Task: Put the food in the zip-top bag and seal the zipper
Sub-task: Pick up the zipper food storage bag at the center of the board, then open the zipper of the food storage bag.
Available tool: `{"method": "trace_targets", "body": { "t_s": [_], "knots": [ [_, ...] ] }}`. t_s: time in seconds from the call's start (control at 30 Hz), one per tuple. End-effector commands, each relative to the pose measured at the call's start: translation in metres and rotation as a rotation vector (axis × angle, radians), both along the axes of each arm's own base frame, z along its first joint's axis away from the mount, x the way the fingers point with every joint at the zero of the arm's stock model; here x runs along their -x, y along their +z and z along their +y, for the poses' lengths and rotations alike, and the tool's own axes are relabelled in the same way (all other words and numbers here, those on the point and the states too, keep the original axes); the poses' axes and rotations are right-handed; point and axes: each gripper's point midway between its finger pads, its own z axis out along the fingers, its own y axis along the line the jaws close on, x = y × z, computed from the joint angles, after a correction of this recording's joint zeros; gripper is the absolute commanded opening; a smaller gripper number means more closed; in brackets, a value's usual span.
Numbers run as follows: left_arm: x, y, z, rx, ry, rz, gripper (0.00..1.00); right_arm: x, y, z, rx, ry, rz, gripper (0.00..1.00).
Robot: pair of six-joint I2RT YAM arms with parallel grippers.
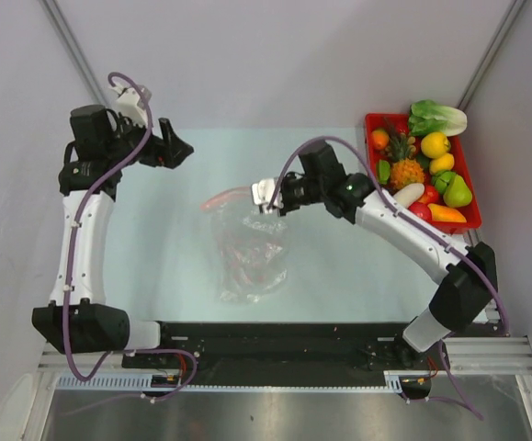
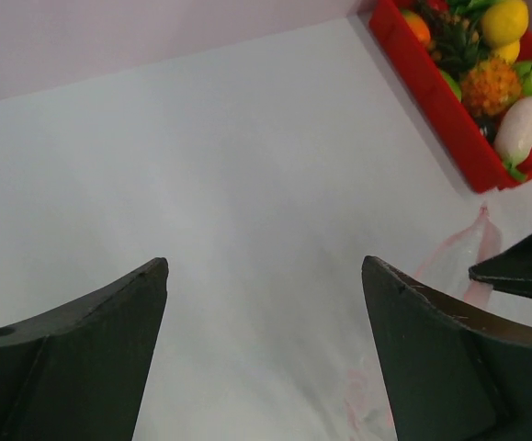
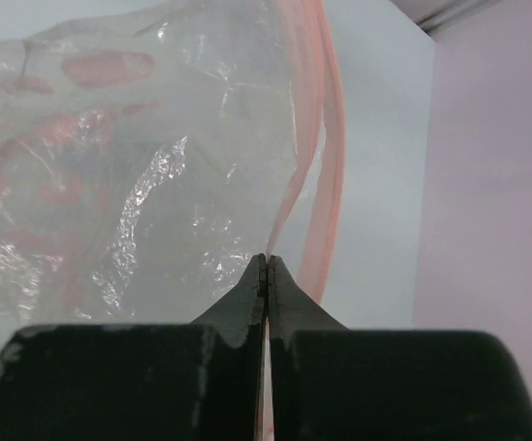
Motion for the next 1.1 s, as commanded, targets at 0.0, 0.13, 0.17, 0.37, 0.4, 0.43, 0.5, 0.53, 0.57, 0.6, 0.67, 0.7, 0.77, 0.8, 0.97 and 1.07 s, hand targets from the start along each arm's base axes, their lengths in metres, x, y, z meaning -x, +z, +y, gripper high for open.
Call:
{"method": "trace_targets", "body": {
  "t_s": [0.0,0.13,0.17,0.37,0.4,0.43,0.5,0.53,0.57,0.6,0.67,0.7,0.77,0.8,0.97,1.07],
  "knots": [
    [0.037,-0.025,-0.038,-0.134,-0.215,0.065,0.9,-0.007,-0.001,0.002,0.018,0.016,-0.295,0.0],
    [0.075,-0.043,-0.078,-0.2,-0.399,0.098,0.89,-0.002,0.019,0.006,-0.029,0.023,-0.418,0.0],
    [0.083,-0.045,-0.091,-0.203,-0.448,0.105,0.89,0.001,0.021,0.006,-0.031,0.028,-0.427,0.0],
    [0.093,-0.062,-0.116,-0.263,-0.492,0.133,0.83,0.023,0.035,0.007,-0.062,0.084,-0.476,0.0],
    [0.088,-0.061,-0.115,-0.263,-0.471,0.135,0.82,0.026,0.037,0.007,-0.066,0.092,-0.484,0.0],
    [0.085,-0.058,-0.116,-0.259,-0.463,0.133,0.81,0.032,0.04,0.01,-0.078,0.117,-0.502,0.0],
    [0.076,-0.048,-0.117,-0.26,-0.45,0.115,0.78,0.041,0.044,0.008,-0.083,0.143,-0.525,0.0],
    [0.074,-0.044,-0.118,-0.253,-0.445,0.111,0.78,0.046,0.049,0.007,-0.096,0.158,-0.541,0.0],
    [0.072,-0.04,-0.119,-0.246,-0.442,0.106,0.78,0.048,0.047,0.007,-0.094,0.166,-0.546,0.0],
    [0.072,-0.031,-0.122,-0.23,-0.453,0.09,0.77,0.05,0.046,0.007,-0.092,0.173,-0.552,0.0],
    [0.074,-0.024,-0.124,-0.207,-0.456,0.085,0.78,0.053,0.047,0.006,-0.09,0.185,-0.568,0.0],
    [0.072,-0.02,-0.125,-0.202,-0.449,0.075,0.77,0.054,0.045,0.005,-0.085,0.187,-0.565,0.0],
    [0.069,-0.021,-0.123,-0.203,-0.428,0.088,0.77,0.054,0.047,0.004,-0.087,0.187,-0.575,0.0],
    [0.069,-0.022,-0.122,-0.209,-0.421,0.094,0.77,0.055,0.046,0.003,-0.086,0.189,-0.575,0.0],
    [0.063,-0.039,-0.118,-0.253,-0.421,0.129,0.75,0.059,0.049,0.003,-0.097,0.204,-0.594,0.0],
    [0.072,-0.057,-0.122,-0.275,-0.483,0.178,0.75,0.059,0.052,0.004,-0.112,0.205,-0.61,0.0]
  ]
}}
